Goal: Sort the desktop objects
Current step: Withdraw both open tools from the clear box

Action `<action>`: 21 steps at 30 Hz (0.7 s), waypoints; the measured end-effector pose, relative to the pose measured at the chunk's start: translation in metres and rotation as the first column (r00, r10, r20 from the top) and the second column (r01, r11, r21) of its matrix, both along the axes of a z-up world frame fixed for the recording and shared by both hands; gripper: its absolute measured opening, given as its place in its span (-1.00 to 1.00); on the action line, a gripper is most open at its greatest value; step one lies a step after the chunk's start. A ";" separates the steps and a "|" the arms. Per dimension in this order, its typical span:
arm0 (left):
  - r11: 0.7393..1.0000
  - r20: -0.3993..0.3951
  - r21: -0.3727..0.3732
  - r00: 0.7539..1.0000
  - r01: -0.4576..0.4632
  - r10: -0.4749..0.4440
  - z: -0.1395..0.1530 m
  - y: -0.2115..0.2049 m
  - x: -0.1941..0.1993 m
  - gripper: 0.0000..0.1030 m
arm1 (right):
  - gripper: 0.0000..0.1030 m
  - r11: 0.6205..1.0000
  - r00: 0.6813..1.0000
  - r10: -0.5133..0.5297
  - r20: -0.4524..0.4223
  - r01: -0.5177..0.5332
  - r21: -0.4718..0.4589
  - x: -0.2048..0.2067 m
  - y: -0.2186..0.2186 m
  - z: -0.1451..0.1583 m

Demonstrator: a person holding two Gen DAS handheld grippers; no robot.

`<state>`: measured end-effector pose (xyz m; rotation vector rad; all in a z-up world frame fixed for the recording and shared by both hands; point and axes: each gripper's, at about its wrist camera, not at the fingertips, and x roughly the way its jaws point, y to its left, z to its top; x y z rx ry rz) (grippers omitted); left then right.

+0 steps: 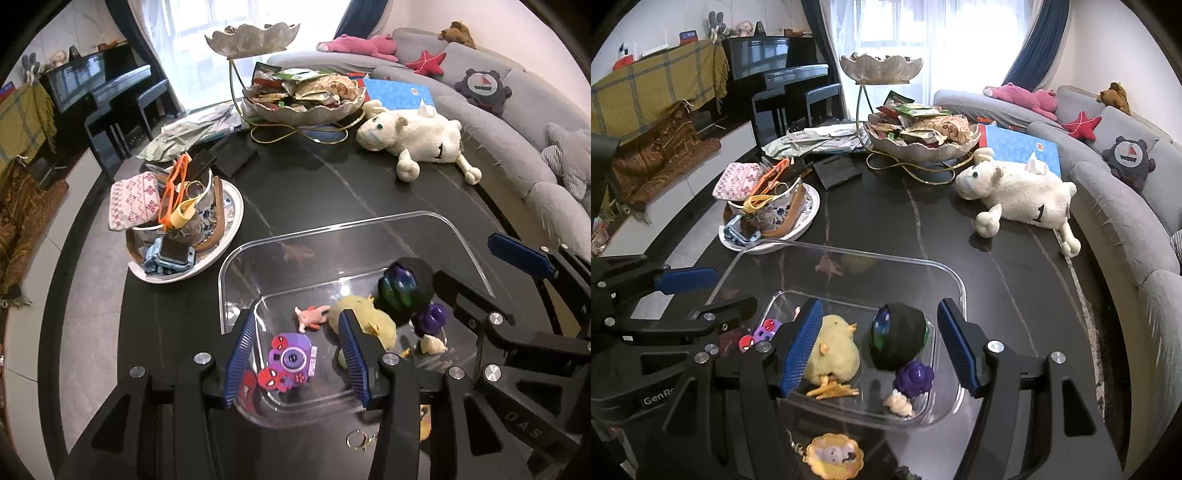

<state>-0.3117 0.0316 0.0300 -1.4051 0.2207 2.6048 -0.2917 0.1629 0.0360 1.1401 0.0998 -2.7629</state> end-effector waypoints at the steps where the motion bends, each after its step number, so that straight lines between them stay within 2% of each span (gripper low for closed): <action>1: 1.000 -0.007 0.004 1.000 0.001 -0.001 0.002 -0.001 0.004 -0.13 | 0.21 1.000 1.000 0.001 -0.004 -0.001 -0.002 0.004 0.000 0.001; 8: 1.000 -0.049 0.025 0.999 -0.017 0.018 0.016 -0.007 0.036 -0.10 | 0.21 1.000 0.999 0.004 -0.037 -0.005 -0.018 0.036 -0.002 0.013; 14: 0.991 -0.079 0.090 0.991 -0.098 0.105 0.026 -0.014 0.068 -0.09 | 0.21 0.999 0.999 0.003 -0.054 -0.005 -0.040 0.064 -0.003 0.020; 21: 0.992 -0.142 0.081 0.984 -0.098 0.109 0.034 -0.013 0.106 -0.08 | 0.21 1.000 0.997 -0.001 -0.081 -0.001 -0.030 0.099 -0.003 0.027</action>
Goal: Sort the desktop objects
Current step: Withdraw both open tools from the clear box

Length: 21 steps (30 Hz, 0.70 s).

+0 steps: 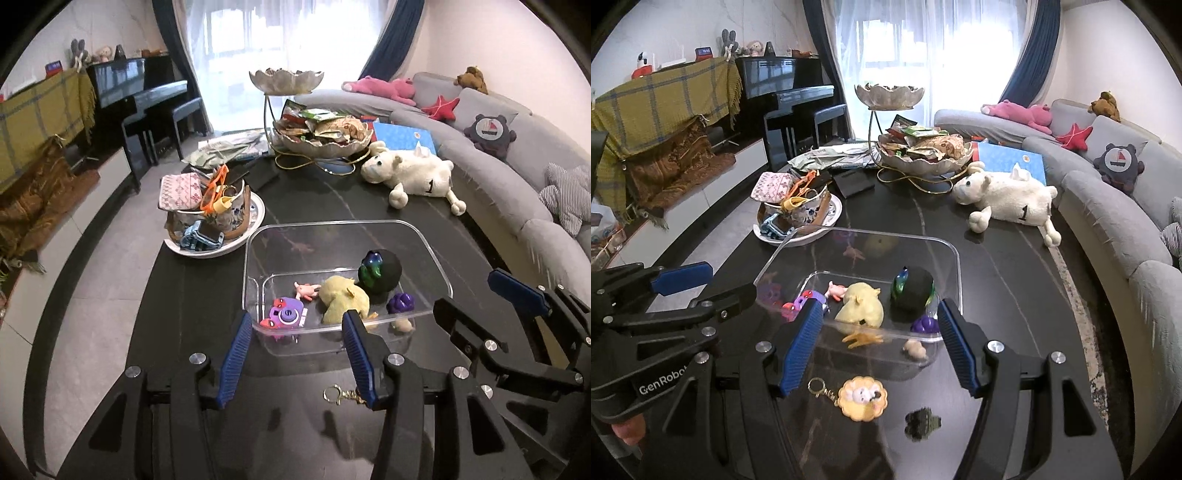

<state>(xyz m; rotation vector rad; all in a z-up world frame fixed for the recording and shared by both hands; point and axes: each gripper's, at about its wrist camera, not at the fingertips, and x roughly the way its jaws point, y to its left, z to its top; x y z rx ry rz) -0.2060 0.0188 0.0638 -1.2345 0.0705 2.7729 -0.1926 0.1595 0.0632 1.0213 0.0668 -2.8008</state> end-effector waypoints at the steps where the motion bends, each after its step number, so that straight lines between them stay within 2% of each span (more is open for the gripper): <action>1: 1.000 -0.005 0.000 1.000 0.004 -0.004 0.002 0.000 0.004 -0.08 | 0.21 1.000 1.000 0.000 -0.002 0.000 -0.004 0.006 0.001 0.001; 21: 0.999 -0.077 -0.003 0.996 0.049 -0.049 0.020 0.010 0.077 -0.08 | 0.21 1.000 0.998 -0.029 -0.049 0.028 -0.014 0.080 0.009 0.016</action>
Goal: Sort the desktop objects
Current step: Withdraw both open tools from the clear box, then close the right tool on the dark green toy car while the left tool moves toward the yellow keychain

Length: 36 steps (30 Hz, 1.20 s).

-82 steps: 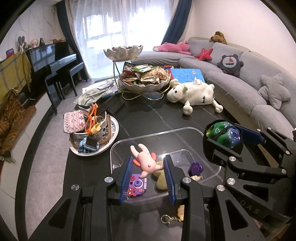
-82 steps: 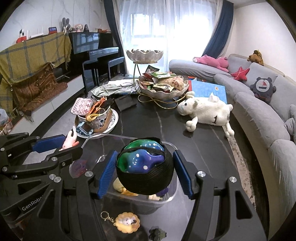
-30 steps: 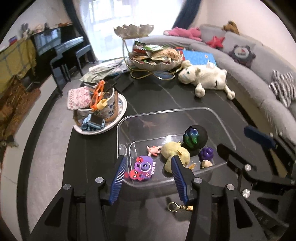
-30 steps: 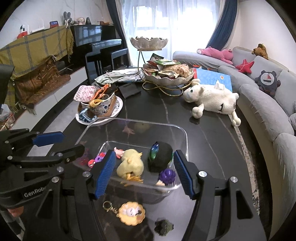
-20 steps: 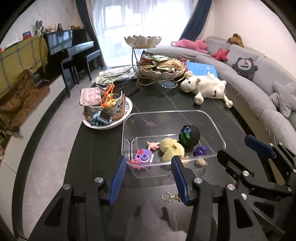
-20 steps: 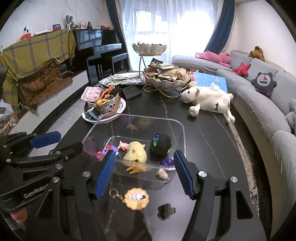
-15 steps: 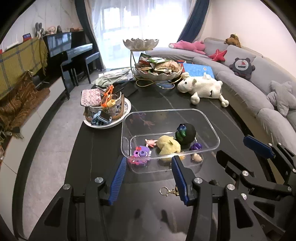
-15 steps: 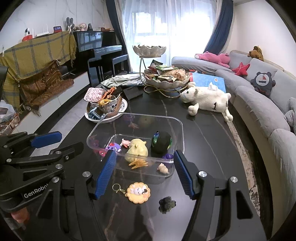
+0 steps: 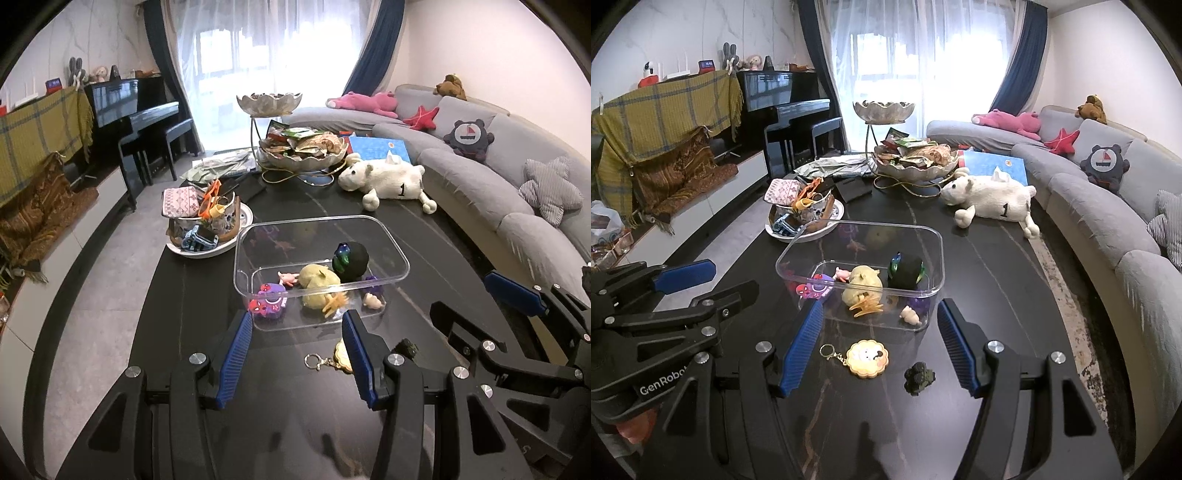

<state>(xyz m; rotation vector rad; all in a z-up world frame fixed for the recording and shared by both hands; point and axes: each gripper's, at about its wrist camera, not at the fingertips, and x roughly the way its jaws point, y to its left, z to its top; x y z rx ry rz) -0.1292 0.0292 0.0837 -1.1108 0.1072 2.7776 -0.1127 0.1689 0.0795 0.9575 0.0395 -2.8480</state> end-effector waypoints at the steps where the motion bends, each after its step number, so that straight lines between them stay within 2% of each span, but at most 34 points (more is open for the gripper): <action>1: 1.000 -0.002 -0.001 1.000 0.003 -0.003 0.001 0.001 0.003 -0.08 | 0.21 1.000 1.000 -0.001 -0.002 0.001 -0.002 0.003 0.001 0.001; 12: 1.000 0.011 0.002 1.000 0.014 -0.014 -0.006 0.010 0.016 -0.08 | 0.21 1.000 1.000 -0.009 0.010 0.009 -0.006 0.019 0.010 -0.004; 36: 0.999 0.197 -0.025 0.980 0.030 -0.025 -0.089 0.033 -0.022 -0.08 | 0.20 0.999 0.984 -0.024 0.179 0.028 -0.023 -0.014 0.031 -0.087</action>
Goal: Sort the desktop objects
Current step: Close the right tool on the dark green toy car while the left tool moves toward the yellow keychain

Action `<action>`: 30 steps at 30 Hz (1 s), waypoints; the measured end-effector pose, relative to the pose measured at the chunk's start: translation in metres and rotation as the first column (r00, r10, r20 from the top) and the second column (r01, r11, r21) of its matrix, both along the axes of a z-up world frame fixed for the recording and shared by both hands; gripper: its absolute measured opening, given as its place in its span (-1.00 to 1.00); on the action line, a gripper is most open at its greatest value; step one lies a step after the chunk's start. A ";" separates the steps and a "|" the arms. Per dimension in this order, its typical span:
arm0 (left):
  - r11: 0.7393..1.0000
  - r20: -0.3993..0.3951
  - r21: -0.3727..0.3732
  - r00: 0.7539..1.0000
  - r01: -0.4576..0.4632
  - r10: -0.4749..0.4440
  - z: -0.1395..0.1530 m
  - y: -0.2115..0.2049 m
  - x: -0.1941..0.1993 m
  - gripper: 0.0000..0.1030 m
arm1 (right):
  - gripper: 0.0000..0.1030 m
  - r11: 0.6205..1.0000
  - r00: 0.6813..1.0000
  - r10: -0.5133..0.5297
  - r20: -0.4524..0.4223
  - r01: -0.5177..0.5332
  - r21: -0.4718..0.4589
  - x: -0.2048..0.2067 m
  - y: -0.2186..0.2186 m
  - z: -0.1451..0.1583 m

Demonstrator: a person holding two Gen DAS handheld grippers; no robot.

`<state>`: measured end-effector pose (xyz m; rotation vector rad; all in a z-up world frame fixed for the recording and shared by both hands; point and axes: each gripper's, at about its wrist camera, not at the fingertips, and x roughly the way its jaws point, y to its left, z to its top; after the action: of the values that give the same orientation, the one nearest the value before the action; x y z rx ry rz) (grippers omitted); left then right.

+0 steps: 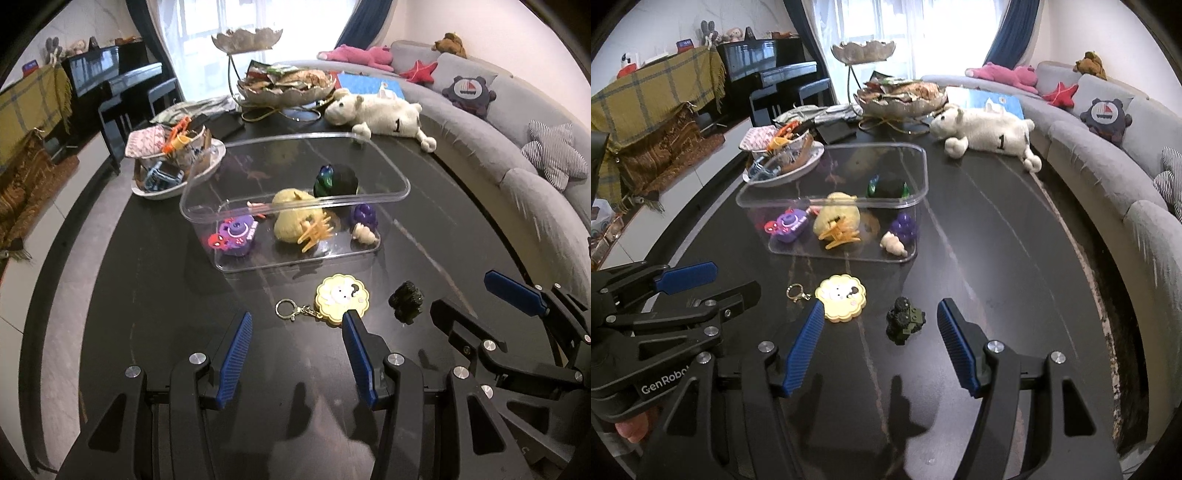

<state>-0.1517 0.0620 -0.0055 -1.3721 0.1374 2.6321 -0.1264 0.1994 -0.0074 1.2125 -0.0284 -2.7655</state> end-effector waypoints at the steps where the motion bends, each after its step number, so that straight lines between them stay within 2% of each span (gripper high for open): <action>1: 1.000 0.006 -0.001 1.000 0.000 0.000 -0.003 0.001 -0.002 -0.08 | 0.20 1.000 1.000 -0.002 0.006 0.002 0.000 -0.002 0.001 -0.003; 15: 1.000 0.080 -0.014 0.997 0.001 0.000 -0.041 0.010 -0.027 -0.08 | 0.12 1.000 0.996 -0.004 0.087 0.006 -0.018 -0.024 0.008 -0.039; 30: 0.999 0.111 -0.041 0.994 0.012 -0.007 -0.064 0.022 -0.048 -0.09 | 0.04 0.998 0.989 -0.010 0.144 0.018 -0.055 -0.046 0.019 -0.066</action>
<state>-0.1995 0.0839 -0.0696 -1.5227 0.1850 2.5524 -0.1721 0.2187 -0.0735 1.4000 -0.1279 -2.6637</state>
